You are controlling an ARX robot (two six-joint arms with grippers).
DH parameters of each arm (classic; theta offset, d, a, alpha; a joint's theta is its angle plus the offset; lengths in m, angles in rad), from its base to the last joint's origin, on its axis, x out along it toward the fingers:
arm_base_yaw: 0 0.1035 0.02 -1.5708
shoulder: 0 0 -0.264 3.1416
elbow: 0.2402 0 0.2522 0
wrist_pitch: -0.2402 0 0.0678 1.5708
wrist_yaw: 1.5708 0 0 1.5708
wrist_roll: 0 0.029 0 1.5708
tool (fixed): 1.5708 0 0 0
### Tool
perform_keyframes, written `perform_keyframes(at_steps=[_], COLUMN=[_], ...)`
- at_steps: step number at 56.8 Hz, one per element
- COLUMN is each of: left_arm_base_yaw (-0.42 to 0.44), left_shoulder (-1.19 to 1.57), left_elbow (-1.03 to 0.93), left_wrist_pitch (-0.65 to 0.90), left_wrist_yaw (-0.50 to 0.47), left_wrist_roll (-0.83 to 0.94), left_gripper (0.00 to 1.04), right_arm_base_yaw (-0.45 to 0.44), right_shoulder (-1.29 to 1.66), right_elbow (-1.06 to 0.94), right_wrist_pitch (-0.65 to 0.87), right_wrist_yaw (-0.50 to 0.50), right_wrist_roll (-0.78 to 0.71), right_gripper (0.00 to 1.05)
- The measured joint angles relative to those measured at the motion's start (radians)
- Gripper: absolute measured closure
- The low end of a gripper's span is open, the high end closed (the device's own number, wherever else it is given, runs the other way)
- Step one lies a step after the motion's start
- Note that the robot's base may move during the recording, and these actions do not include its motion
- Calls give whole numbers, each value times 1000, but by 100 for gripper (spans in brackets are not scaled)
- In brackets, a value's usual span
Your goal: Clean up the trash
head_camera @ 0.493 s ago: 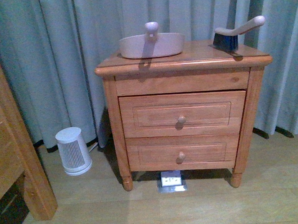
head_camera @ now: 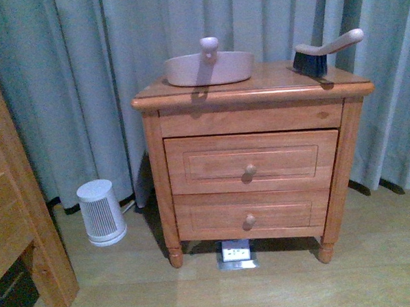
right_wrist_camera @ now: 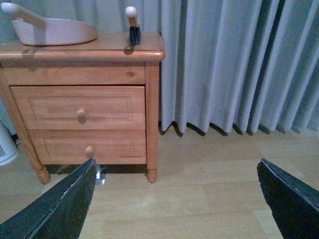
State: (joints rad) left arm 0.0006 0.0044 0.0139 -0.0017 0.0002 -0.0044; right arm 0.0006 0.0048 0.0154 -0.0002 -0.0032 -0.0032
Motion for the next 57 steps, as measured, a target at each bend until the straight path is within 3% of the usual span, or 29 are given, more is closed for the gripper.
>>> perform_keyframes(at_steps=[57], left_arm_base_yaw=[0], left_shoulder=[0], left_elbow=[0], left_wrist_pitch=[0], left_wrist_yaw=[0], left_wrist_roll=[0], left_gripper=[8], right_arm_base_yaw=[0], right_shoulder=[0], right_elbow=[0], right_wrist_pitch=[0], right_wrist_yaw=[0], right_wrist_roll=[0], right_gripper=[7])
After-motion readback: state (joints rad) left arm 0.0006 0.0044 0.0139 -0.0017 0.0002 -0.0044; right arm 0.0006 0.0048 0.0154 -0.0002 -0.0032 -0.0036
